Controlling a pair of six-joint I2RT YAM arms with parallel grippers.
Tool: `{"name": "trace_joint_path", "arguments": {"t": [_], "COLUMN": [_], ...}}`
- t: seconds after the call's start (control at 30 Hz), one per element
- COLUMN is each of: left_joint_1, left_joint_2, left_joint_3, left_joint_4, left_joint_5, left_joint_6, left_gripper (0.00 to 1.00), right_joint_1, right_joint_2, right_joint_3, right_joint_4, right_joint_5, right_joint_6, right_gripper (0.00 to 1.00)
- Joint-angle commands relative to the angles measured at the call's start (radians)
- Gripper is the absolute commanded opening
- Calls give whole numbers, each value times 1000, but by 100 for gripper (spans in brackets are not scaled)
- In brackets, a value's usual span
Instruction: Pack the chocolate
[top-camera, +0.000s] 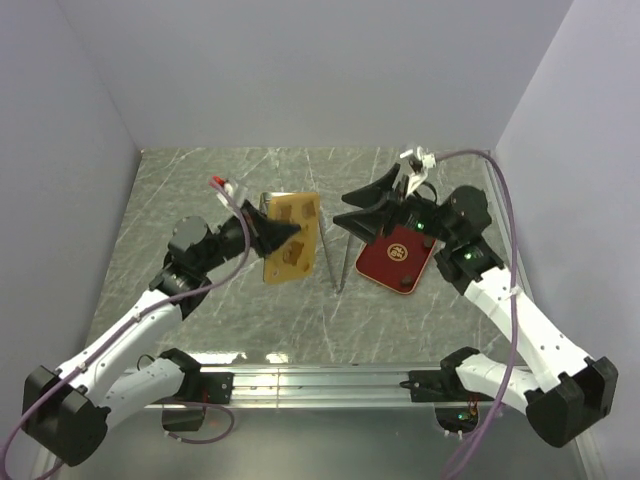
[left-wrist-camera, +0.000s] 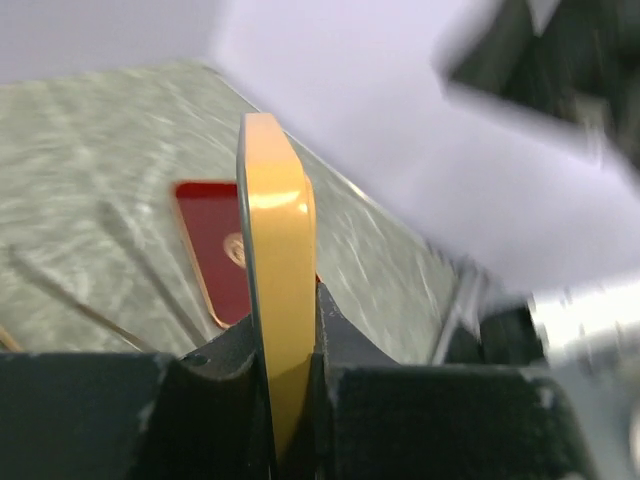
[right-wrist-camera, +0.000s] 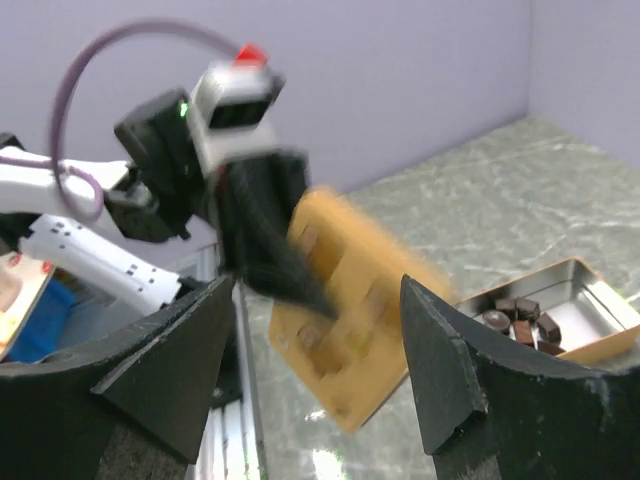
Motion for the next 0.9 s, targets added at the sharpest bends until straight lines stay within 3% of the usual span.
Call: {"name": "trace_joint_path", "arguments": {"t": [0.0,0.03,0.13,0.27,0.87], "left_joint_1": [46,80,149,169,171], "left_joint_2": [41,50,98,184,256], "left_joint_3": [103,99,79,100,125], "left_joint_4": [-19,13,170,259,316], "left_joint_5": [-248,-209,-127,-20,62], "left_joint_6": [-218,-249,-373,-441,-446], "left_gripper": [1,1,1,1,1], "right_joint_1": [-9,-12,-17,-40,-58], "right_joint_2": [-22,-15,55,169,465], "right_joint_3": [-150,-187,-175,-149,-185], "right_joint_4": [279,347,334,389,794], "right_joint_5": [70,76,96,46,-138], "right_joint_6": [64,76,79,107,390], "right_gripper": [75,75,75,74,71]}}
